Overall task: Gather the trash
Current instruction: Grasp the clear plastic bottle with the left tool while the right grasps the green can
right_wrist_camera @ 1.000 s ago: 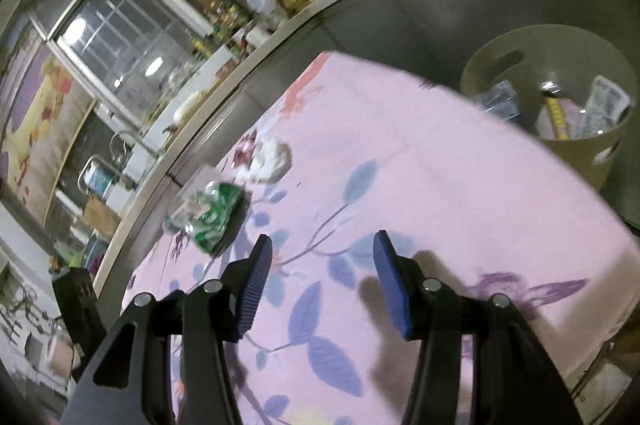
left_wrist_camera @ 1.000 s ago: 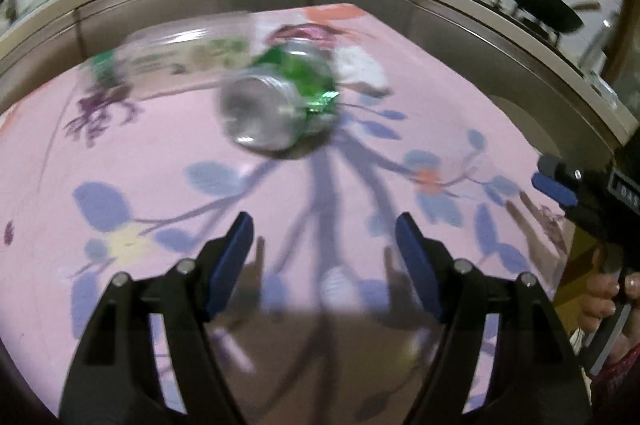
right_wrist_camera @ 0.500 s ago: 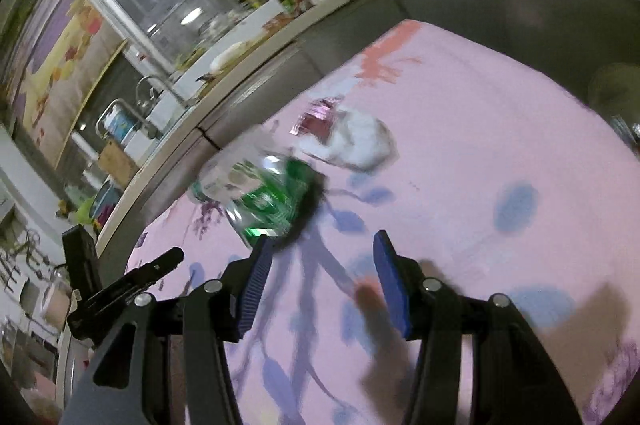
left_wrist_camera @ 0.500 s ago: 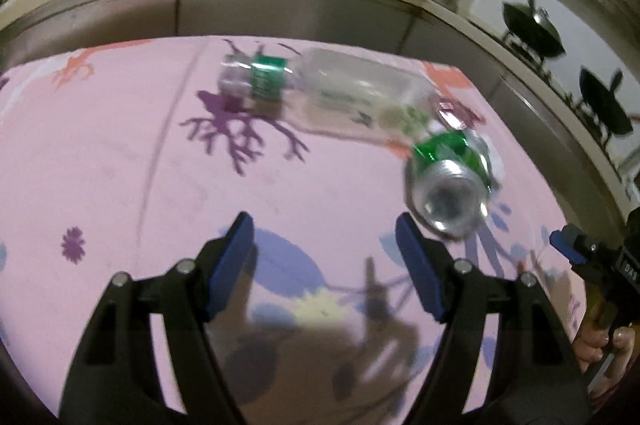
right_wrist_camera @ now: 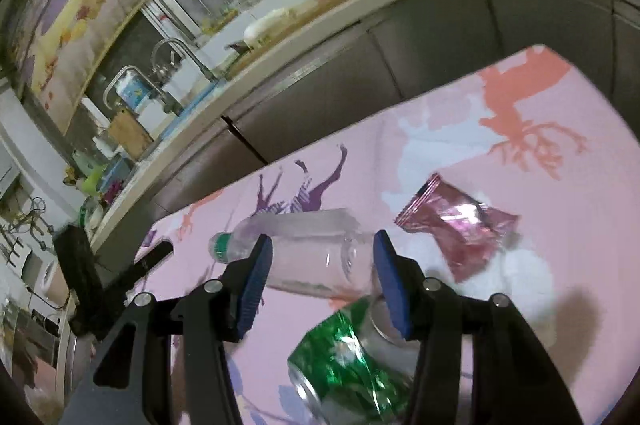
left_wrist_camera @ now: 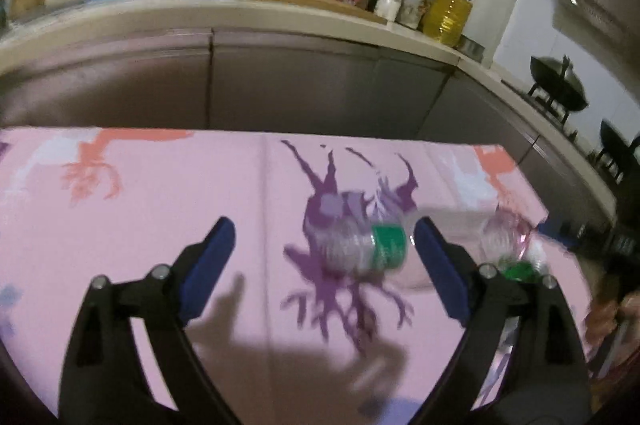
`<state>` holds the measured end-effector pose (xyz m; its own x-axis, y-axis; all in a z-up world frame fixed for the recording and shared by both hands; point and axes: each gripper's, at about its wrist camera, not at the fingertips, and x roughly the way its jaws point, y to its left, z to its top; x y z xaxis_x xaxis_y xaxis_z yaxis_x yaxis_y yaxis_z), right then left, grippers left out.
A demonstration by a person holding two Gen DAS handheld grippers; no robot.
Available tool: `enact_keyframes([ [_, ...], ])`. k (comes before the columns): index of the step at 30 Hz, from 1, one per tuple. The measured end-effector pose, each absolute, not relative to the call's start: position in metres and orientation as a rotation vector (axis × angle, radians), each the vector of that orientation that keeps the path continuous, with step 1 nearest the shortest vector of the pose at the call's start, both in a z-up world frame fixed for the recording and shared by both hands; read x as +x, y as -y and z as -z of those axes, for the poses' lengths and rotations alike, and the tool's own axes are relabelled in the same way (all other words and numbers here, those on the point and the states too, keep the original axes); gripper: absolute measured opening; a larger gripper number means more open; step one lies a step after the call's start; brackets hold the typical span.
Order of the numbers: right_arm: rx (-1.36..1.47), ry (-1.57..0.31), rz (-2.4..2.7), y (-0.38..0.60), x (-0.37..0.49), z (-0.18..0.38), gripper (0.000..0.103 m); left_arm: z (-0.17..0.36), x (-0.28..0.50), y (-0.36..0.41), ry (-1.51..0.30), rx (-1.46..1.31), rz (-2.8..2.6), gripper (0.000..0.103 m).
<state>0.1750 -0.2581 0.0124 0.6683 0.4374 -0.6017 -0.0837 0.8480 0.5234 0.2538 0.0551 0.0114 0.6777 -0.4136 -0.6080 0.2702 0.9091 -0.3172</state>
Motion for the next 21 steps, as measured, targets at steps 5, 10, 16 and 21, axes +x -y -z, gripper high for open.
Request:
enact_keyframes([
  [5, 0.526, -0.865, -0.305, 0.247, 0.193, 0.007, 0.05, 0.012, 0.308, -0.048, -0.83, -0.353, 0.542, 0.087],
  [10, 0.499, -0.914, -0.312, 0.236, 0.201, 0.012, 0.052, 0.038, 0.306, -0.028, -0.924, -0.381, 0.698, 0.07],
  [16, 0.505, -0.926, -0.323, 0.231, 0.211, 0.012, 0.052, 0.039, 0.245, -0.039, -0.927, -0.32, 0.742, 0.07],
  [21, 0.465, -0.959, -0.437, 0.201, 0.211, 0.007, 0.052, 0.046, 0.174, -0.05, -0.937, -0.255, 0.698, 0.074],
])
